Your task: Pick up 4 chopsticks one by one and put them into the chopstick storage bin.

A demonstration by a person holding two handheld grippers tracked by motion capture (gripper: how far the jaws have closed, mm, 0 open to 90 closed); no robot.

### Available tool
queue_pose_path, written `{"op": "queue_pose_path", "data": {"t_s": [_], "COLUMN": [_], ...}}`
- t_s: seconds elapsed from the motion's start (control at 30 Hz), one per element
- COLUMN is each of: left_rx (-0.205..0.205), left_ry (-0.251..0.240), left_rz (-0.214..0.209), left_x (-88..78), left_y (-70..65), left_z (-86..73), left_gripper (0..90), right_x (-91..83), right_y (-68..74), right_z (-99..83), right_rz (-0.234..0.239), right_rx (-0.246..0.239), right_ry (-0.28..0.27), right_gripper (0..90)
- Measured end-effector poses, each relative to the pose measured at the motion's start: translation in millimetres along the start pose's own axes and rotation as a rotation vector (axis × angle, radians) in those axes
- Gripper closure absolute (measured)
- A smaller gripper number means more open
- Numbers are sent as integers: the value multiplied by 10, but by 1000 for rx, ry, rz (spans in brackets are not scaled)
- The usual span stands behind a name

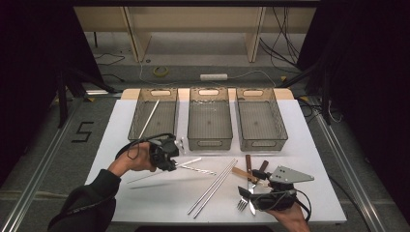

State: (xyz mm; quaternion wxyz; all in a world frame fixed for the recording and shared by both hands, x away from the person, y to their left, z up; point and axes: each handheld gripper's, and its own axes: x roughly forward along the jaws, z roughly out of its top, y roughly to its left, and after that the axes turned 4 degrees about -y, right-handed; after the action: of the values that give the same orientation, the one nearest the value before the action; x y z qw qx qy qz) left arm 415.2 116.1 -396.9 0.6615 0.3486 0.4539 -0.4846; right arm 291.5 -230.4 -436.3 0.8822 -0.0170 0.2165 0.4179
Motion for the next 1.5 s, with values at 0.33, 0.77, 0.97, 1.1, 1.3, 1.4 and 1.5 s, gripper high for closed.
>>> {"op": "queue_pose_path", "data": {"t_s": [0.33,0.77,0.97,1.1,1.3,1.4,1.5], "left_rx": [-246,-454,-497,-513,-538,-550,-559], "left_ry": [-147,-333,-372,-395,-429,-441,-449], "left_rz": [100,235,273,303,339,360,368], "left_x": [-486,-917,-962,-970,-1005,-991,-951], "left_y": [405,860,997,1065,1167,1219,1277], "left_z": [-62,-144,-136,-137,-126,-126,-139], "left_gripper": [847,847,847,847,847,846,846], "right_x": [2,-3,0,-3,0,-1,-2], "right_y": [-1,-5,-7,-8,-10,-9,-12], "right_z": [1,3,4,4,3,4,3], "right_rz": [-1,-2,-2,-2,0,1,0], "right_rx": [2,2,2,1,2,2,1], "right_ry": [2,-2,-1,-2,0,-1,0], "right_gripper": [227,225,225,224,225,225,225]}}
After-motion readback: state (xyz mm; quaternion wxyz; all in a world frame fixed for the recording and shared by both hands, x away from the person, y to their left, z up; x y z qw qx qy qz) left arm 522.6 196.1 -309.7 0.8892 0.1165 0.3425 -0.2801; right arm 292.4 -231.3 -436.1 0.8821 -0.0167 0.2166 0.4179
